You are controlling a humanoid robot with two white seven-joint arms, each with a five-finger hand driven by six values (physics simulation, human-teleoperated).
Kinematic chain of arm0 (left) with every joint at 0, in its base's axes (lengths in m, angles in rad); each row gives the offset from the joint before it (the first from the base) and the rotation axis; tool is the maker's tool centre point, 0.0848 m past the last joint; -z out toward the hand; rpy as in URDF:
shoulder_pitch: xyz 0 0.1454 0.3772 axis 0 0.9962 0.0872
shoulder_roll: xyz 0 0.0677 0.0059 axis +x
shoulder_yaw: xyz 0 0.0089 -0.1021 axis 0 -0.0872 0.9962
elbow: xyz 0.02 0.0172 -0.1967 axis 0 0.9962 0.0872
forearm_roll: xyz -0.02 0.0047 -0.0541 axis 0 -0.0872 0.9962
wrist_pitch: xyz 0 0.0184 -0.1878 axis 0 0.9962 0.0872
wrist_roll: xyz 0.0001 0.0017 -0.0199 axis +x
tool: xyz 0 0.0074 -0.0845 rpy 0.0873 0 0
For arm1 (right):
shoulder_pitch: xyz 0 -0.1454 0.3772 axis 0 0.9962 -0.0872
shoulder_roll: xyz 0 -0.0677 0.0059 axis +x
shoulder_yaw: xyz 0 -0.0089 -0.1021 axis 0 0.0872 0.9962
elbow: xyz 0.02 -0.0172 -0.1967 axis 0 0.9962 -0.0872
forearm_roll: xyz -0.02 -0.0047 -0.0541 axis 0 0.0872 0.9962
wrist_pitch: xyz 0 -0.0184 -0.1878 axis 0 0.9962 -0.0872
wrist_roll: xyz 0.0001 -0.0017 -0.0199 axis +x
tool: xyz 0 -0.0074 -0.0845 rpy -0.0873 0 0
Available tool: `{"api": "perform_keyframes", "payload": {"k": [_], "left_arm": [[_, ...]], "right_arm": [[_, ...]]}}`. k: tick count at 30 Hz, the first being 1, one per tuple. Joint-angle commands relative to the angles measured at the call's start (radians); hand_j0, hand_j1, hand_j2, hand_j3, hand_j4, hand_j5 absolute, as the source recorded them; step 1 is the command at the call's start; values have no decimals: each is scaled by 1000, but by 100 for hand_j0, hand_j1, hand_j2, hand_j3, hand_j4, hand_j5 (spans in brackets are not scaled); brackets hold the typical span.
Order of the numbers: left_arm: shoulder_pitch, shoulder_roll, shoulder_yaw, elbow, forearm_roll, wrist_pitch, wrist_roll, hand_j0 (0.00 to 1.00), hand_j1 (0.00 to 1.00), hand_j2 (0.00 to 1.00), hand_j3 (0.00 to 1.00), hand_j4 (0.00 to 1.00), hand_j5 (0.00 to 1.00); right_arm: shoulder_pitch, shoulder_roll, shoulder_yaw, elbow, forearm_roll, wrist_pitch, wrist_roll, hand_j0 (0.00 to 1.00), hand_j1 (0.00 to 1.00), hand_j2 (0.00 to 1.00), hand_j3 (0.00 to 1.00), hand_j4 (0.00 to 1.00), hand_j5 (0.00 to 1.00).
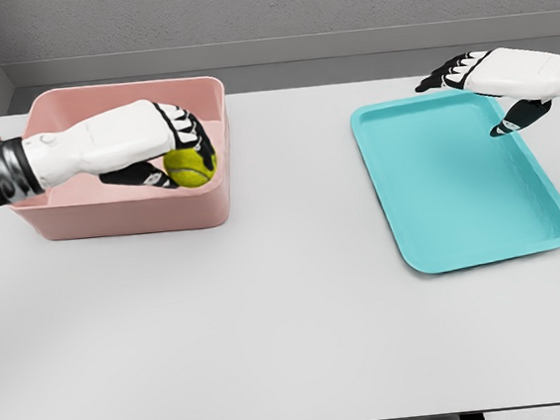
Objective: Put the tennis from the blue tray into the pink basket with both arms
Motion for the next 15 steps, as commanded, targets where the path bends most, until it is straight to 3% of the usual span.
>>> {"api": "perform_keyframes", "payload": {"k": [1,15], "left_arm": [[0,1,15,12,8,2,1,52,52,52,52,52,52],[-2,-15,40,104,4,2,4,53,53,53,53,53,53]], "right_arm": [[0,-1,-1,0,-6,2,0,100,100,100,100,100,100],[0,1,-1,-2,-6,2,0,100,100,100,100,100,100]]}}
